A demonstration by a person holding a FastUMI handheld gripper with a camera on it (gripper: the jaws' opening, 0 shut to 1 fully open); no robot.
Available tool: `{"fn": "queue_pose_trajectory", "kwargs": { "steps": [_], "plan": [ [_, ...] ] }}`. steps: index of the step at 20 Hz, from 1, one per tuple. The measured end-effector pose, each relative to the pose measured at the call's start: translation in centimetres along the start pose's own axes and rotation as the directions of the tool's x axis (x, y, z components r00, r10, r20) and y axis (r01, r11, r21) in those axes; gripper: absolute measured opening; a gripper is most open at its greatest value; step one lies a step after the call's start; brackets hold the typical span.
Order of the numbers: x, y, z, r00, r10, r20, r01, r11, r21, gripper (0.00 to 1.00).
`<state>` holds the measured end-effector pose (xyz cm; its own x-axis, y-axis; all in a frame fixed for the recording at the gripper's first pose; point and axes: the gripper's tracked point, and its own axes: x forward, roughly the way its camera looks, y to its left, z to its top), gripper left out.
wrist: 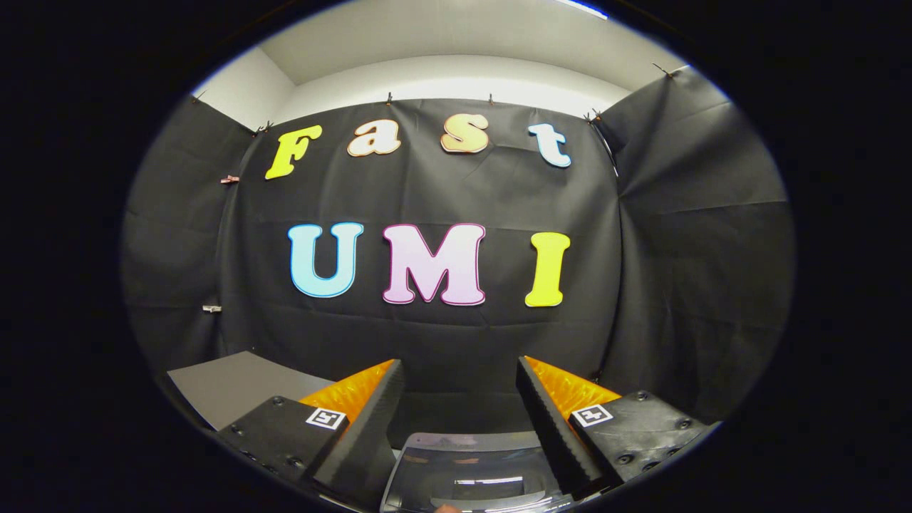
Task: Put the clothes into the washing machine and then close the washing machine lid.
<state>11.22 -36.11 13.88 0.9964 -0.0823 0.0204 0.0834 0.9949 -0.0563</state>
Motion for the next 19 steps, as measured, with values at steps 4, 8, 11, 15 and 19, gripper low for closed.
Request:
{"fn": "queue_pose_trajectory", "kwargs": {
  "steps": [4,8,11,15,19],
  "plan": [
    [0.0,-0.9,0.0,1.0,-0.017,0.003,0.017,1.0,0.007,0.99],
    [0.1,-1.6,0.0,0.999,-0.033,0.002,0.032,0.999,0.012,0.99],
    [0.0,-1.8,0.2,0.999,-0.037,0.005,0.037,0.999,0.02,0.99],
    [-0.3,-1.6,0.2,0.999,-0.034,0.004,0.034,0.999,0.026,0.99],
    [-0.3,-1.4,0.2,1.0,-0.029,0.002,0.029,0.999,0.032,0.99]
  ]
}}
